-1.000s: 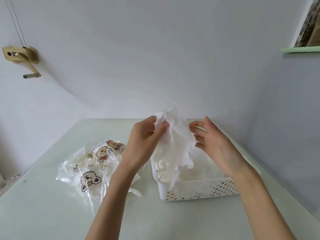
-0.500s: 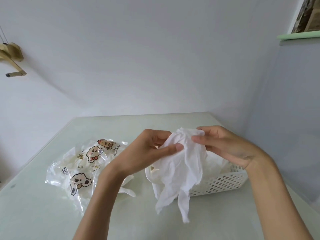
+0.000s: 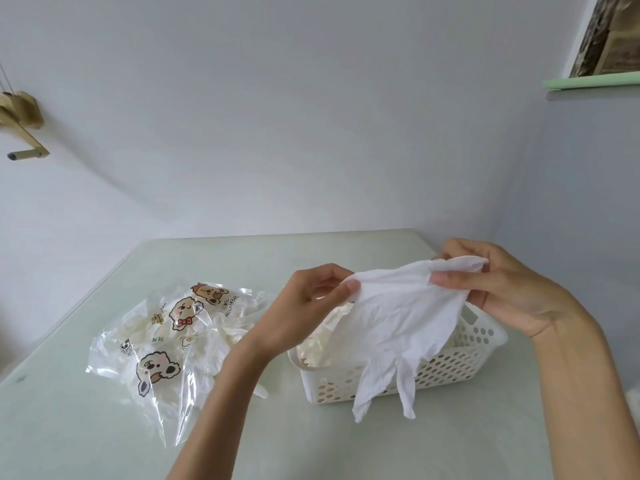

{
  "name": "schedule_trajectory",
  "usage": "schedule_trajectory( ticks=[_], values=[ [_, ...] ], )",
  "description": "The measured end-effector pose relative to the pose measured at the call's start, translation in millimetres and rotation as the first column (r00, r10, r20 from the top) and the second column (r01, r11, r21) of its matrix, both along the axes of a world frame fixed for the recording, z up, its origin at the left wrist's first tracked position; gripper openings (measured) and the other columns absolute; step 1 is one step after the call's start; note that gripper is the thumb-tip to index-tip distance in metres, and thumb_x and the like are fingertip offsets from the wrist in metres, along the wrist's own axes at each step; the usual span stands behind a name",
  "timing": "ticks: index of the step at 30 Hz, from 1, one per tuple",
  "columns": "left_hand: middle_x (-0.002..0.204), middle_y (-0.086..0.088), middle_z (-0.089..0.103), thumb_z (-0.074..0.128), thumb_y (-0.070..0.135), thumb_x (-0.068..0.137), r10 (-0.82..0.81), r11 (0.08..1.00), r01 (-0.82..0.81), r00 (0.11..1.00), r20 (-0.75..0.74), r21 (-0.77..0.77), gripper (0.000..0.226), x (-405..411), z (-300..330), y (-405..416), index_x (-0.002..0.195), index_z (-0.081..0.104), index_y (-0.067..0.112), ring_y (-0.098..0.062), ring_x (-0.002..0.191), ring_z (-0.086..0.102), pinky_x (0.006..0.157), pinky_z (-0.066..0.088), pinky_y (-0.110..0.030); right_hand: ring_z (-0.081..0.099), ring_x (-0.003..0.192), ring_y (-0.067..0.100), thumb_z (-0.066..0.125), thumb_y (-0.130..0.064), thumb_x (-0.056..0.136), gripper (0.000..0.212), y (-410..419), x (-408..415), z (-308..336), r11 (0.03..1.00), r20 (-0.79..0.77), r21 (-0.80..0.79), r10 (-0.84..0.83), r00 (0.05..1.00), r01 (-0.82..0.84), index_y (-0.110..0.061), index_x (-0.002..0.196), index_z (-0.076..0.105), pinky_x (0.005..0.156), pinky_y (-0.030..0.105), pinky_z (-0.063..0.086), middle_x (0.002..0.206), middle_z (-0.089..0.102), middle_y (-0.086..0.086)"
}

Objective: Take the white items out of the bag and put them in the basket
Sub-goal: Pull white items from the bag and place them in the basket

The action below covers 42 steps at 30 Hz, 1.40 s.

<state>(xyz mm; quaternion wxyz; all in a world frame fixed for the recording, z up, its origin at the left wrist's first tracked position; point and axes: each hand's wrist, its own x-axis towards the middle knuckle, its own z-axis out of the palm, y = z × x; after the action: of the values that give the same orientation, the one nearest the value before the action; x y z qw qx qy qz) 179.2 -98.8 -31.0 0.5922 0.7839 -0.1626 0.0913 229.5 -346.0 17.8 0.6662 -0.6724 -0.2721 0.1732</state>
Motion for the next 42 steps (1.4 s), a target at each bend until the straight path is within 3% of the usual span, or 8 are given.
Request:
schedule_trajectory(
  ticks=[5,9,16,21,25,28,34,42],
  values=[
    [0.080,0.006,0.068,0.053,0.019,0.098,0.148,0.983,-0.161,0.979,0.140,0.092,0.017,3.8,7.1,1.3,0.095,0.067,0.010,-0.007,0.076,0.065,0.072,0.049,-0.018,0.057,0.081,0.010,0.076,0.005,0.072,0.051,6.6,5.3,17.0,0.891,0.188,-0.441,-0.023,0.982,0.105,-0.026,0.110,0.063,0.081,0.023,0.047,0.081,0.053,-0.002],
    [0.074,0.006,0.064,0.051,0.026,0.099,0.256,0.932,-0.310,0.929,0.266,0.186,0.016,10.3,24.2,2.2,0.094,0.065,0.020,-0.010,0.071,0.063,0.077,0.052,-0.037,0.057,0.110,0.008,0.077,-0.014,0.078,0.035,14.9,7.3,42.6,0.770,0.247,-0.628,0.053,0.967,0.118,-0.026,0.108,0.066,0.102,0.026,0.042,0.112,0.063,-0.006],
    [0.072,0.009,0.068,0.049,0.034,0.099,0.330,0.874,-0.411,0.894,0.302,0.261,0.017,-1.0,36.4,-4.5,0.097,0.065,0.028,-0.008,0.072,0.066,0.080,0.053,-0.037,0.066,0.097,0.013,0.066,-0.029,0.081,0.028,29.1,0.5,34.0,0.989,-0.033,-0.135,-0.070,0.997,0.065,-0.014,0.105,0.068,0.088,0.028,0.050,0.102,0.071,0.000],
    [0.086,0.015,0.067,0.050,0.027,0.098,0.539,0.781,-0.604,0.781,0.317,0.161,0.017,-27.2,34.9,10.6,0.098,0.067,0.022,-0.009,0.095,0.066,0.083,0.047,-0.029,0.065,0.092,0.013,0.060,-0.024,0.093,0.023,55.6,-15.9,21.0,0.945,0.268,-0.122,-0.264,0.927,0.304,-0.005,0.106,0.060,0.083,0.026,0.050,0.098,0.068,0.003],
    [0.098,0.002,0.067,0.045,0.024,0.101,0.630,0.717,-0.685,0.717,0.300,0.129,0.023,-20.6,54.0,14.8,0.107,0.065,0.015,-0.020,0.102,0.061,0.085,0.043,-0.033,0.067,0.085,0.014,0.060,-0.017,0.092,0.015,71.6,-15.8,9.1,0.954,0.127,0.037,-0.299,0.946,0.297,-0.007,0.102,0.058,0.074,0.025,0.054,0.094,0.067,0.002],
    [0.110,-0.006,0.066,0.042,0.025,0.100,0.606,0.656,-0.640,0.763,0.226,0.401,0.026,18.5,45.6,6.7,0.114,0.062,0.017,-0.030,0.108,0.057,0.084,0.041,-0.033,0.068,0.086,0.016,0.061,-0.015,0.091,0.018,64.3,0.7,-17.4,0.924,-0.016,-0.038,-0.381,0.924,0.380,-0.009,0.108,0.056,0.072,0.025,0.056,0.107,0.067,0.007],
    [0.119,-0.003,0.065,0.041,0.024,0.100,0.400,0.561,-0.362,0.906,0.139,0.744,0.029,81.7,-9.4,-29.6,0.121,0.062,0.024,-0.027,0.111,0.057,0.079,0.041,-0.031,0.060,0.081,0.017,0.055,-0.019,0.092,0.023,25.6,33.3,-61.5,0.655,0.227,-0.546,-0.485,0.845,0.523,-0.018,0.112,0.043,0.071,0.027,0.048,0.116,0.050,0.000],
    [0.121,0.008,0.063,0.053,0.033,0.097,0.274,0.517,-0.490,0.871,0.407,0.702,0.030,85.9,-16.5,-41.7,0.126,0.055,0.026,-0.016,0.112,0.053,0.085,0.039,-0.028,0.055,0.108,0.029,0.056,-0.013,0.092,0.046,16.4,43.8,-70.3,0.377,0.629,-0.601,-0.320,0.708,0.705,-0.014,0.132,0.033,0.075,0.030,0.039,0.123,0.056,0.009]
  ],
)
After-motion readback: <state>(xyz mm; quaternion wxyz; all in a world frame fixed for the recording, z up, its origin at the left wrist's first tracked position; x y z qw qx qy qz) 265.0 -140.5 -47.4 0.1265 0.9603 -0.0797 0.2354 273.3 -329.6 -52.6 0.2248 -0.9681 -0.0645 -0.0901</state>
